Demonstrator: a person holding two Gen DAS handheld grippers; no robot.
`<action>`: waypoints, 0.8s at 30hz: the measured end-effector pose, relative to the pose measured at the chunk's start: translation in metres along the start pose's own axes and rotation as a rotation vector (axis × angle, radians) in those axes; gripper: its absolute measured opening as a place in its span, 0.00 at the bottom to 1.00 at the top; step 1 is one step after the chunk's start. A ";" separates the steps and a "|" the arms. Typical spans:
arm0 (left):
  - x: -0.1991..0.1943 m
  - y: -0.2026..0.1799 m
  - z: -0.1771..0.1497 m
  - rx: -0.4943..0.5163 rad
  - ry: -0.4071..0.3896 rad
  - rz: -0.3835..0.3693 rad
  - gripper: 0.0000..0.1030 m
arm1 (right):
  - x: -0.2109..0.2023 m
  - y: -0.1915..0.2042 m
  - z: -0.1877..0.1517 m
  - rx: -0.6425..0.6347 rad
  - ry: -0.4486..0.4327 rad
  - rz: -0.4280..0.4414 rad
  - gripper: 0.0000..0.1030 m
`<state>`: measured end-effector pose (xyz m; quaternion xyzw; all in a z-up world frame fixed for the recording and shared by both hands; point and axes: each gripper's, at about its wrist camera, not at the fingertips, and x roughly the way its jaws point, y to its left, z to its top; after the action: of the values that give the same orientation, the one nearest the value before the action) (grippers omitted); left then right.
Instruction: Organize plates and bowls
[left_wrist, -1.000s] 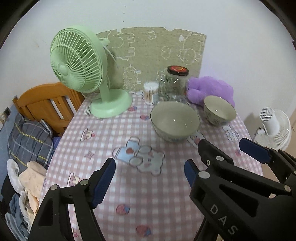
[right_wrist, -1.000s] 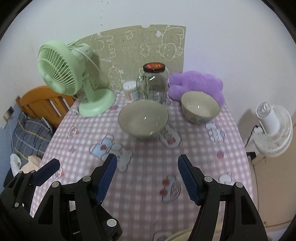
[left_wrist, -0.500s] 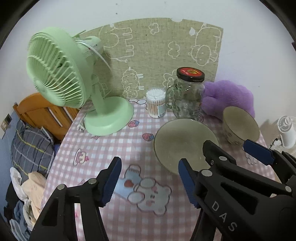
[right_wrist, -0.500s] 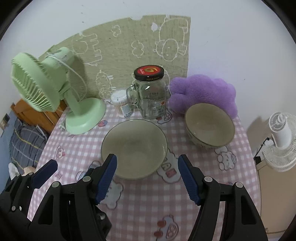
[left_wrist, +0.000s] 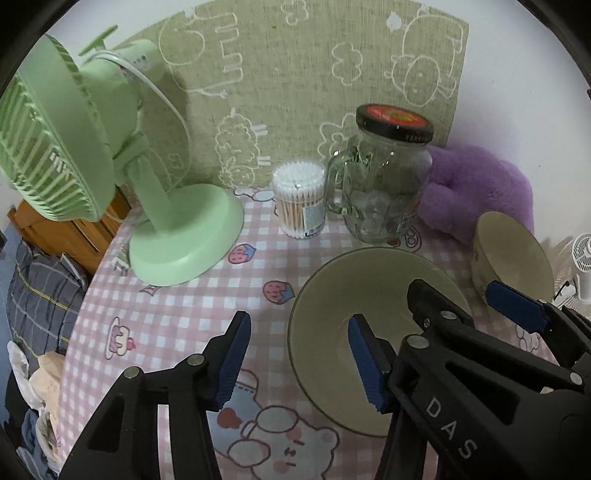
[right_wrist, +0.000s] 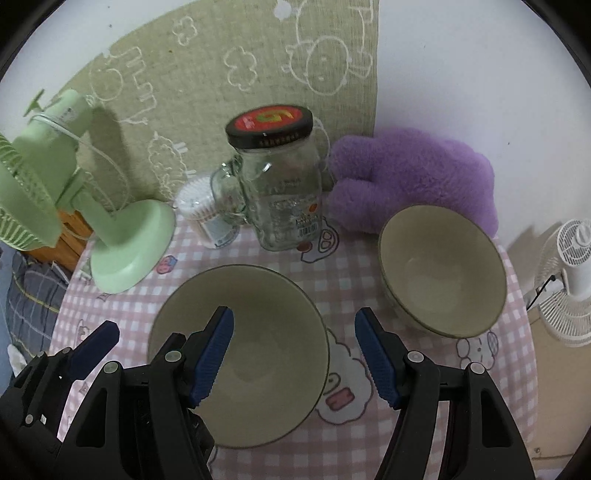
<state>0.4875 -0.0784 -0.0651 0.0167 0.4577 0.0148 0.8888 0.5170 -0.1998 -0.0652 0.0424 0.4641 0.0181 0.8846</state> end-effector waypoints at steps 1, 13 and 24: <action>0.003 0.000 -0.001 -0.001 0.004 0.003 0.51 | 0.004 0.000 0.000 -0.001 0.005 -0.001 0.65; 0.026 -0.003 -0.003 -0.008 0.029 0.020 0.28 | 0.029 -0.001 -0.002 0.006 0.035 -0.026 0.31; 0.031 -0.005 -0.002 -0.009 0.045 0.035 0.16 | 0.027 -0.009 -0.003 0.026 0.031 -0.010 0.23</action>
<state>0.5036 -0.0824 -0.0914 0.0205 0.4771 0.0327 0.8780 0.5296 -0.2064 -0.0902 0.0511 0.4779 0.0083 0.8769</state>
